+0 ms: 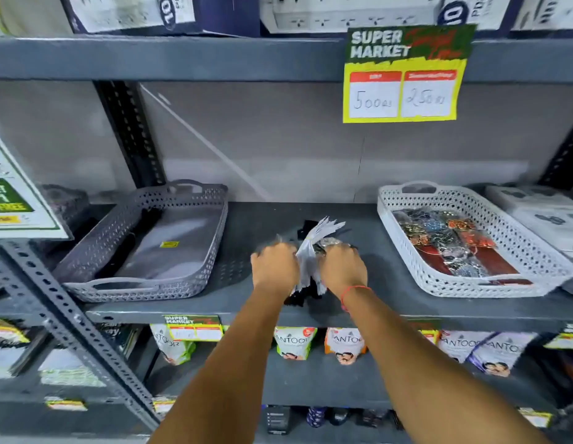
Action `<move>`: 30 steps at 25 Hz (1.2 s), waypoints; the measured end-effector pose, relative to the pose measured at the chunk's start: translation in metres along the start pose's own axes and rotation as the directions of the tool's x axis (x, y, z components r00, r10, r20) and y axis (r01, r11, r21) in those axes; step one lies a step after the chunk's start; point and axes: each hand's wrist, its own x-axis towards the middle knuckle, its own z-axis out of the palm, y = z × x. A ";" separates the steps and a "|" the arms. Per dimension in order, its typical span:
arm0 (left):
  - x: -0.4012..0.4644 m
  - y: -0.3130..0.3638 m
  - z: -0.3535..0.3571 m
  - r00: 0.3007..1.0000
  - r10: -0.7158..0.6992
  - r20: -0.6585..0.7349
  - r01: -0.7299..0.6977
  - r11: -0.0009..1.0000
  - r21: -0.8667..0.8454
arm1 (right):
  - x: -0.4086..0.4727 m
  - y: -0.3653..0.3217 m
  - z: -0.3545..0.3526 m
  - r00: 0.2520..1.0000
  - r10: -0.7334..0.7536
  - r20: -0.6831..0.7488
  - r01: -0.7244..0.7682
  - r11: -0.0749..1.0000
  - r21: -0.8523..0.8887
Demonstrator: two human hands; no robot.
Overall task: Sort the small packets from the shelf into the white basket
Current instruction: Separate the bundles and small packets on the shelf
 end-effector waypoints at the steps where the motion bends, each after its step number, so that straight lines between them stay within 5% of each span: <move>1: 0.015 0.000 0.007 0.998 -0.036 0.058 0.041 0.996 -0.080 | 0.012 -0.003 0.006 0.999 0.040 0.035 -0.041 0.998 0.041; 8: 0.082 0.012 0.039 0.914 -0.223 0.340 0.321 0.908 -0.267 | 0.039 -0.001 0.026 0.992 0.067 0.107 -0.093 0.962 0.255; 18: 0.104 -0.036 -0.021 0.907 -0.281 0.313 0.416 0.709 -0.569 | 0.054 -0.012 -0.009 0.988 0.015 0.154 -0.101 0.814 0.572; 22: 0.093 -0.078 -0.038 0.908 -0.360 0.217 0.416 0.843 -0.341 | 0.041 -0.016 0.010 0.948 0.003 0.317 -0.024 0.998 0.065; 26: 0.070 -0.077 -0.021 0.912 -0.367 0.184 0.376 0.926 -0.016 | 0.035 -0.023 0.027 0.930 0.038 0.367 -0.032 0.999 -0.023; 30: 0.059 -0.070 0.003 0.913 -0.371 0.169 0.342 0.922 0.180 | 0.035 -0.015 0.028 0.924 0.094 0.370 -0.143 0.984 0.108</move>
